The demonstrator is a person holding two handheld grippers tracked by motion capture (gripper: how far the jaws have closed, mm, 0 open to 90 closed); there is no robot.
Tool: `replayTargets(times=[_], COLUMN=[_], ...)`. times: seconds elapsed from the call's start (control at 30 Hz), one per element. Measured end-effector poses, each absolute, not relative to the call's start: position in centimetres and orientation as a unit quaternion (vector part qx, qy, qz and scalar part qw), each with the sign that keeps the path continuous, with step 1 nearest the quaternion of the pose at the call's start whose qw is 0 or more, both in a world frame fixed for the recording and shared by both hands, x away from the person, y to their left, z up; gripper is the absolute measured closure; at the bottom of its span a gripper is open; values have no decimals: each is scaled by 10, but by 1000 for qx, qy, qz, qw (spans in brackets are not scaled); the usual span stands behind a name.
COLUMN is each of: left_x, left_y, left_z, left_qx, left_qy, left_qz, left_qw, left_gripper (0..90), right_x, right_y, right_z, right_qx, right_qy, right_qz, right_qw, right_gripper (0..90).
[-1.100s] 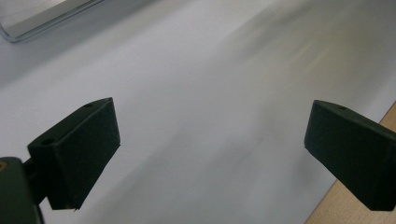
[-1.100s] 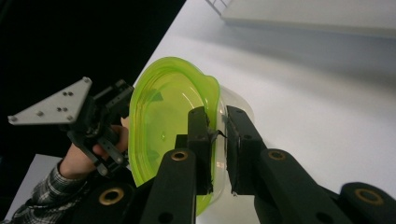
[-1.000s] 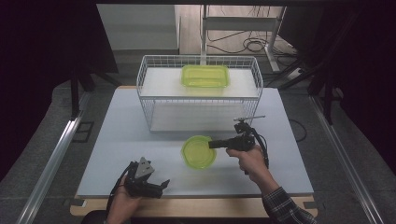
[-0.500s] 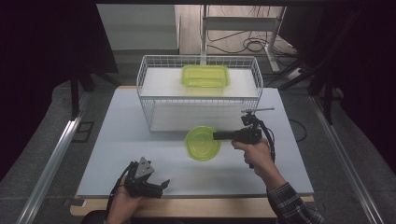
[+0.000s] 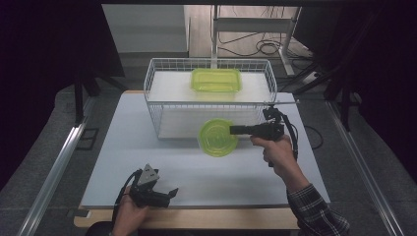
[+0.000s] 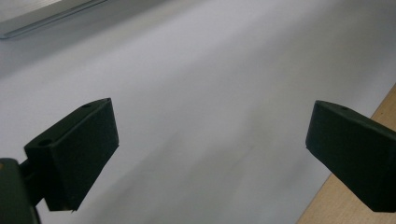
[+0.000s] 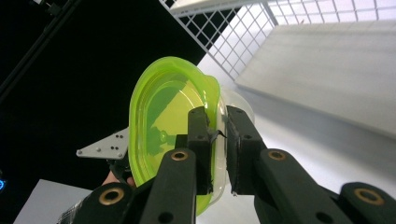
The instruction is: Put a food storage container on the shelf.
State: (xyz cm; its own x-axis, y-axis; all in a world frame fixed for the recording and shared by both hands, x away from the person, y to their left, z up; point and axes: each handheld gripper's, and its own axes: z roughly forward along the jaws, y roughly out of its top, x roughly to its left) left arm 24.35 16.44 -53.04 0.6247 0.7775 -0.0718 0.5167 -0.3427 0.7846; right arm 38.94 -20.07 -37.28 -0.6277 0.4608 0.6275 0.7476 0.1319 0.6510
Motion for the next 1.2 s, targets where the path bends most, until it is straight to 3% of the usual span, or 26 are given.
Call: replayTargets(times=[1.2], left_x=[244], left_y=[163], left_z=[-532], left_qx=[811], left_qy=[401], left_qz=[154], left_qw=[397], left_gripper=[9], right_x=[420], right_y=[-193], right_z=[-278], right_qx=[-396], right_qy=[-715], right_qz=[-569], right_qw=[88], right_gripper=[810])
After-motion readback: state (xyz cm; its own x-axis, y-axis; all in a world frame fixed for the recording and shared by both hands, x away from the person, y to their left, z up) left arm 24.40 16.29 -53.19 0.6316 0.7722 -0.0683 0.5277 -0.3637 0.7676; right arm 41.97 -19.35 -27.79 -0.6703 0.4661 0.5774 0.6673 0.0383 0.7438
